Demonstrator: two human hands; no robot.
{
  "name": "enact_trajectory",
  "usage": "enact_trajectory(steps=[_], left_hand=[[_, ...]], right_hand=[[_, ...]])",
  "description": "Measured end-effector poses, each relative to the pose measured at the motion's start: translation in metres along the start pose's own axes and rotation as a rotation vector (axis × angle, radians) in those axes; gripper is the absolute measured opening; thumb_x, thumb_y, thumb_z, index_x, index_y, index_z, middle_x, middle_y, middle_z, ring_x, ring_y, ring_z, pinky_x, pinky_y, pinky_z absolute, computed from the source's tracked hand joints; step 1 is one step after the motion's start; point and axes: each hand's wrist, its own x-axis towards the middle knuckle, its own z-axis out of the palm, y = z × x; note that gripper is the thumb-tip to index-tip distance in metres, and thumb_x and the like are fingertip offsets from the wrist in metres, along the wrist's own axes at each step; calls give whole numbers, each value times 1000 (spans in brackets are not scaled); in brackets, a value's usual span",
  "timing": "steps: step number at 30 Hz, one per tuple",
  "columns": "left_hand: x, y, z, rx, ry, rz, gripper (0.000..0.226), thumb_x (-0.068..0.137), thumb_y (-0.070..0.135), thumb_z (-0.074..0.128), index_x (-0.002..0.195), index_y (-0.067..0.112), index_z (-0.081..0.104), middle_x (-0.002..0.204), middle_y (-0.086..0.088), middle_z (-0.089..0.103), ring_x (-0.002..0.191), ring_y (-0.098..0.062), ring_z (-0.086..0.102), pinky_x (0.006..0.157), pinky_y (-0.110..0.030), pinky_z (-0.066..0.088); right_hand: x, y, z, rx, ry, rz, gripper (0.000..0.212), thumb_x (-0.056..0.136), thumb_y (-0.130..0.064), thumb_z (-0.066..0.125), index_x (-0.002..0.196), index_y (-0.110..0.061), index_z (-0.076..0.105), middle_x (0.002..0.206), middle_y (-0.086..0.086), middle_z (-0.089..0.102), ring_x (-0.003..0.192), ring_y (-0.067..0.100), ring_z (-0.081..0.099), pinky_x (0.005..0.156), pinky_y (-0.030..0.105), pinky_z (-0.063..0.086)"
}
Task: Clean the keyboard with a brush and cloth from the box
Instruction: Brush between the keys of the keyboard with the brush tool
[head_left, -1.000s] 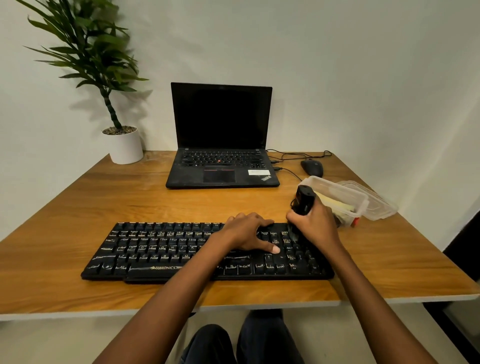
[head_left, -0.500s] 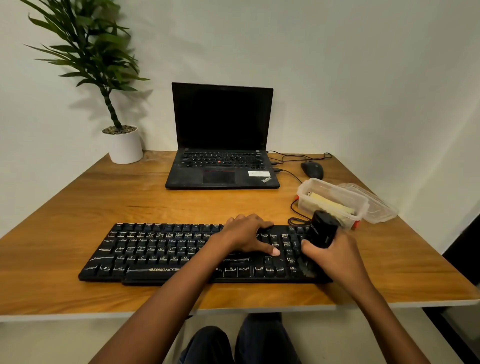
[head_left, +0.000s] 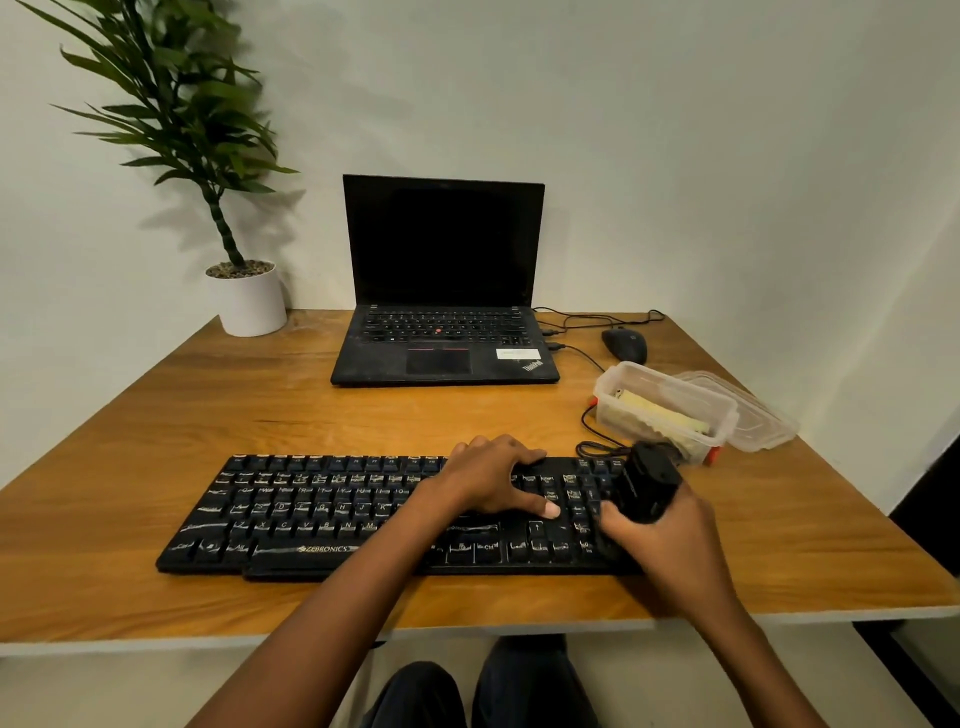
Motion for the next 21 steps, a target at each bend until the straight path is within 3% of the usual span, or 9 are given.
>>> enact_trajectory(steps=[2,4,9,14,18,21], left_hand=[[1,0,-1,-6,-1,2,82,79,59,60,147,31,25,151,2,30,135,-24,28,107,-40,22],[1,-1,-1,-6,-4,9,82,79,59,60,147,31,25,150,2,31,134,-24,28,107,-40,23],[0,-1,-1,3,3,15,83,78,61,61,147,31,26,150,2,31,135,-25,28,107,-42,23],[1,-1,-1,14,0,16,83,78,61,61,147,31,25,151,0,31,136,-26,27,109,-44,23],[2,-1,-1,5,-10,15,83,78,61,61,147,32,26,150,0,32,136,-26,28,108,-44,24],[1,-2,0,6,-2,11,83,78,60,61,147,32,26,151,0,31,136,-26,28,108,-44,24]], right_hand=[[-10,-3,-10,43,-47,37,34,72,-8,74,78,-29,47,76,-9,57,71,2,54,60,18,44],[4,-6,-15,111,-65,46,30,73,-5,72,77,-25,50,78,-3,60,76,10,59,63,25,47],[65,-15,2,68,86,-51,23,74,-21,73,89,-20,55,81,-7,60,81,15,59,74,32,48],[78,-9,24,-67,-157,-151,29,77,-19,71,96,-17,49,77,-9,55,75,12,55,60,12,41],[86,-13,20,-70,-79,-202,37,77,-18,72,107,-18,50,80,-8,54,77,11,53,70,22,44],[81,-12,24,-75,-188,-175,32,78,-20,72,100,-20,48,82,-12,55,79,8,55,65,14,41]])
